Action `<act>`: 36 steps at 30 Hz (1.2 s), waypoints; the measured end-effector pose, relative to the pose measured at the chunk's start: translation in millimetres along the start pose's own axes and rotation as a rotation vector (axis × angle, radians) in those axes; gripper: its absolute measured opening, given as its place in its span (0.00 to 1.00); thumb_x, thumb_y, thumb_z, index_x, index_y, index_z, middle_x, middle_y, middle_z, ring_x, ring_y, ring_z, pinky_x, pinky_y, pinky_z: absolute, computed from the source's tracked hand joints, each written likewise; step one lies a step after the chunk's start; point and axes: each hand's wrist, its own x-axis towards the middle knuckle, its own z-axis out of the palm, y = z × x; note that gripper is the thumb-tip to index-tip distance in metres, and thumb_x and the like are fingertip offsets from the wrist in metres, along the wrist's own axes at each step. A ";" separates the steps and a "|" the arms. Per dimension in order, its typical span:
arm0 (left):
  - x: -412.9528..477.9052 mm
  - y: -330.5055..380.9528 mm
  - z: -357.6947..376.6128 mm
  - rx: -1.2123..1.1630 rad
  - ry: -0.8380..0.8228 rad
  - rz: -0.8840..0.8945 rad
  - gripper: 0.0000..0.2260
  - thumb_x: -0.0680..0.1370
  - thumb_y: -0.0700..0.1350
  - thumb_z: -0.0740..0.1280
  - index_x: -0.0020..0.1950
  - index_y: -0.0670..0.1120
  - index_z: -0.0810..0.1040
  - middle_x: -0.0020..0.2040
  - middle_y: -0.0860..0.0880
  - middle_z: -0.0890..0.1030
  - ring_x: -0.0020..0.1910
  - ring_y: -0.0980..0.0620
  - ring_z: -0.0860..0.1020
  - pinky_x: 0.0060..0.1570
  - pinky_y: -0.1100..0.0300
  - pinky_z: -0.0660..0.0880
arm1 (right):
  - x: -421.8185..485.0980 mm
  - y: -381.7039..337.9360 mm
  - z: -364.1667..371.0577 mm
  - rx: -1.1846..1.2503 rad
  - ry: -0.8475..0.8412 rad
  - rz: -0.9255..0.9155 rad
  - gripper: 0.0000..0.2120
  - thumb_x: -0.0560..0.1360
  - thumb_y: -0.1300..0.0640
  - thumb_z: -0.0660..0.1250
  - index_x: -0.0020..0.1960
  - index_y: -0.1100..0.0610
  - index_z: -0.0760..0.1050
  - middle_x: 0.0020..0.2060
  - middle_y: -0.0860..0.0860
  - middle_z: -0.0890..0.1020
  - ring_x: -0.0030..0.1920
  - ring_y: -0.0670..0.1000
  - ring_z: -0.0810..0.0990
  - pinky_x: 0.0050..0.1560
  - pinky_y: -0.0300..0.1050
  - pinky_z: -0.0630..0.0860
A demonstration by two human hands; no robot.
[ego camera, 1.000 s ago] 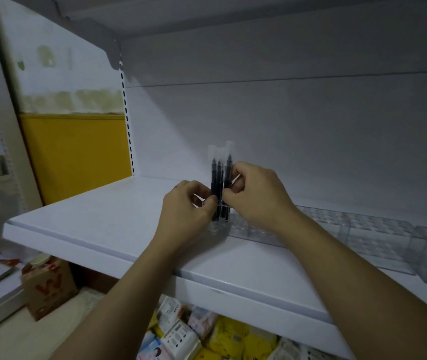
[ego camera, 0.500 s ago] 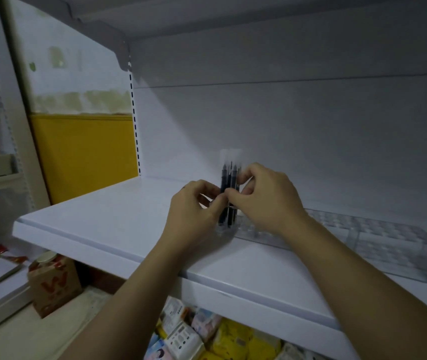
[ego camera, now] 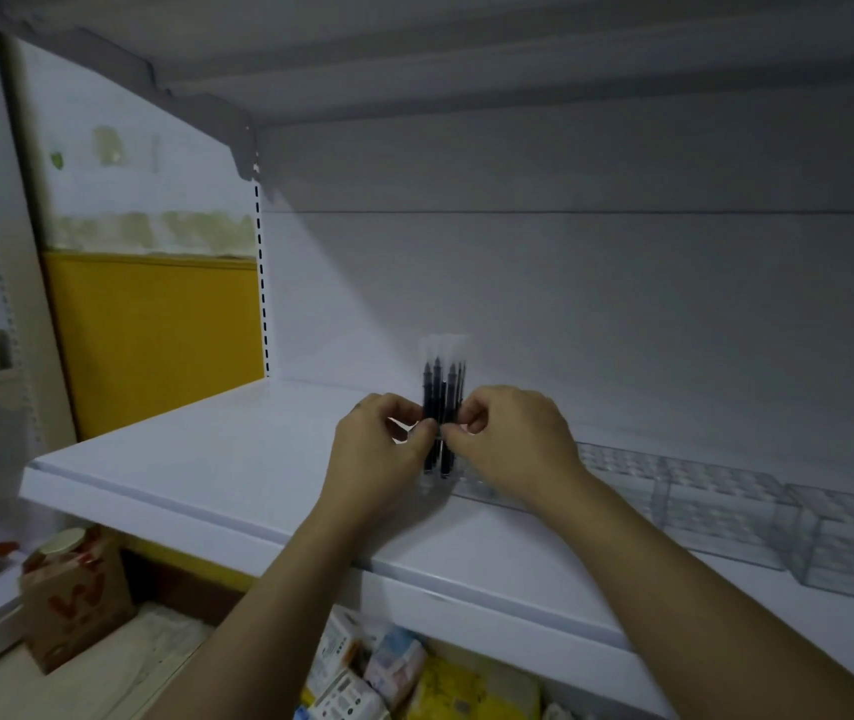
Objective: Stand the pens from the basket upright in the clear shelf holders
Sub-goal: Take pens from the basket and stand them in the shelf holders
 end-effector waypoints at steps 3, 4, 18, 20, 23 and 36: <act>-6.8 5.0 -7.7 0.035 -0.008 -0.024 0.06 0.75 0.49 0.71 0.50 0.51 0.79 0.49 0.53 0.80 0.43 0.58 0.77 0.39 0.70 0.69 | -10.4 1.2 -10.9 -0.077 0.038 -0.014 0.15 0.75 0.43 0.67 0.56 0.51 0.78 0.51 0.47 0.80 0.53 0.50 0.76 0.59 0.47 0.70; -10.3 5.2 -10.3 0.053 0.003 -0.032 0.09 0.75 0.49 0.71 0.53 0.49 0.79 0.50 0.53 0.80 0.44 0.58 0.77 0.39 0.70 0.69 | -14.6 2.1 -13.7 -0.076 0.046 -0.012 0.16 0.75 0.43 0.67 0.57 0.51 0.77 0.53 0.47 0.80 0.55 0.50 0.75 0.60 0.47 0.68; -138.4 89.5 -36.8 0.224 -0.118 0.386 0.12 0.75 0.51 0.69 0.57 0.50 0.78 0.53 0.53 0.77 0.52 0.54 0.73 0.49 0.62 0.70 | -164.2 8.2 -84.9 -0.066 0.150 -0.042 0.16 0.75 0.46 0.68 0.61 0.49 0.75 0.55 0.45 0.77 0.57 0.48 0.73 0.60 0.44 0.67; -165.7 92.0 -35.9 0.191 -0.143 0.427 0.11 0.75 0.49 0.70 0.56 0.48 0.78 0.51 0.52 0.77 0.51 0.53 0.73 0.48 0.60 0.71 | -196.6 12.5 -88.4 -0.044 0.155 -0.058 0.15 0.74 0.49 0.69 0.59 0.50 0.76 0.53 0.45 0.77 0.53 0.46 0.74 0.55 0.42 0.71; -210.3 86.1 -27.7 0.167 -0.198 0.465 0.10 0.75 0.50 0.68 0.54 0.48 0.78 0.49 0.51 0.77 0.49 0.51 0.74 0.45 0.59 0.71 | -248.6 25.6 -80.3 -0.035 0.150 -0.062 0.12 0.73 0.54 0.71 0.56 0.53 0.77 0.49 0.46 0.78 0.49 0.47 0.76 0.48 0.44 0.75; -375.3 -17.6 78.0 0.249 -0.754 0.081 0.15 0.76 0.53 0.67 0.61 0.49 0.76 0.58 0.52 0.78 0.59 0.50 0.72 0.53 0.56 0.72 | -408.8 131.0 45.2 -0.051 -0.435 0.388 0.20 0.75 0.49 0.68 0.65 0.52 0.72 0.59 0.50 0.76 0.59 0.52 0.75 0.55 0.47 0.73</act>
